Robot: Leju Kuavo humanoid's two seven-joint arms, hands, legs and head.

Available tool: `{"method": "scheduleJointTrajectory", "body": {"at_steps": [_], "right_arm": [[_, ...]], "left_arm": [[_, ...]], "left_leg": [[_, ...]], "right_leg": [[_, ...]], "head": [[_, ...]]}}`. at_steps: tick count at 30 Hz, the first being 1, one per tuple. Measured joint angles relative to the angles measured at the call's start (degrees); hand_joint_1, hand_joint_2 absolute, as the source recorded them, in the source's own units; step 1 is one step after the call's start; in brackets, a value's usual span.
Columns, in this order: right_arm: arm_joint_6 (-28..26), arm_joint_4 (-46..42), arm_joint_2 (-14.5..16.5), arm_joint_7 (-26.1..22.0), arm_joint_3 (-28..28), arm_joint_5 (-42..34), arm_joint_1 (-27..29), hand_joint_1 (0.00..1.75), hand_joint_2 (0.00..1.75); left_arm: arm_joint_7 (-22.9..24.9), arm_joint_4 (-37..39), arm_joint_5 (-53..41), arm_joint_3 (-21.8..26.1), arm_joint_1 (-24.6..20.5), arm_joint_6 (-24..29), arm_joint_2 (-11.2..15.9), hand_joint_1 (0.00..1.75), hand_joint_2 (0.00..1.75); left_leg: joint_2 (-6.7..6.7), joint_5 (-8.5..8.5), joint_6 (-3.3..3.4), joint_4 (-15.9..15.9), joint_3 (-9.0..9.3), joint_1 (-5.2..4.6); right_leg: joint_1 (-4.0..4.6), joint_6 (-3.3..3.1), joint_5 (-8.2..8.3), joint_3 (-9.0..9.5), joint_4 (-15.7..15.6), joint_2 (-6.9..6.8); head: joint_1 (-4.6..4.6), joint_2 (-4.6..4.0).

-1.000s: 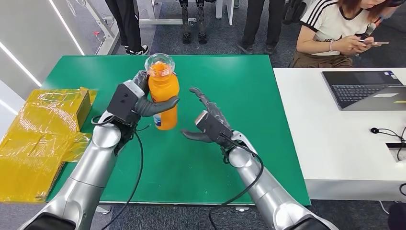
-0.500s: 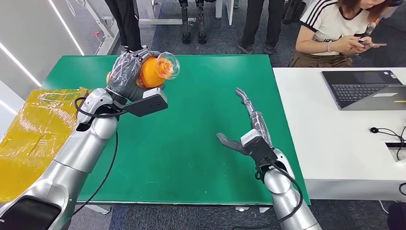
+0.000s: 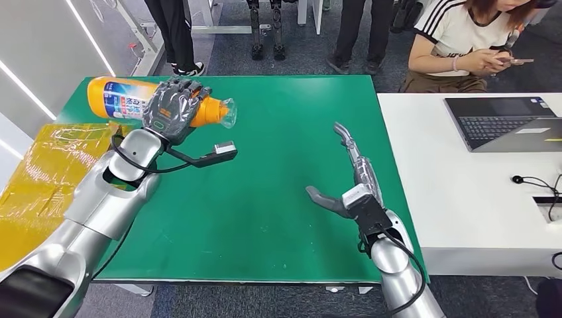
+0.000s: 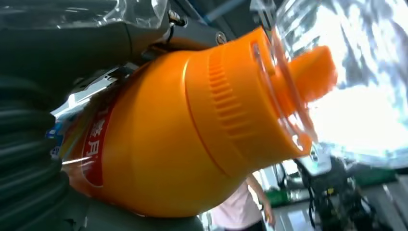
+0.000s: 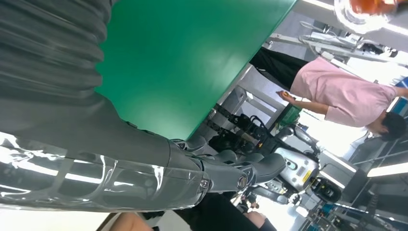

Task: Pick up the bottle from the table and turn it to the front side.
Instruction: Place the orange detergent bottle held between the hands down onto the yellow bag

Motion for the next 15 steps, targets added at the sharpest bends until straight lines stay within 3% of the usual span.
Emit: {"method": "scheduleJointTrajectory", "body": {"at_steps": [6, 15], "right_arm": [[0.39, -0.98, -0.2, -0.54, -1.62, 0.04, 2.49, 0.0, 1.75], [1.5, -2.98, -0.34, -1.81, -6.81, -0.52, 8.3, 0.0, 1.75]], "left_arm": [[4.4, 1.99, -4.1, 0.02, 2.14, -0.68, 3.08, 1.75, 1.75], [15.63, 3.02, -5.42, 1.91, 13.38, -2.52, 12.55, 1.75, 1.75]], "left_leg": [[0.04, -0.01, -0.02, -0.05, -0.01, 0.0], [0.21, -0.1, -0.13, -0.11, 0.05, 0.02]], "right_leg": [[0.0, 0.0, -0.01, -0.01, 0.01, 0.04], [0.01, -0.11, -0.1, -0.06, 0.02, 0.22]], "head": [[0.0, 0.0], [-0.01, 0.0]]}}
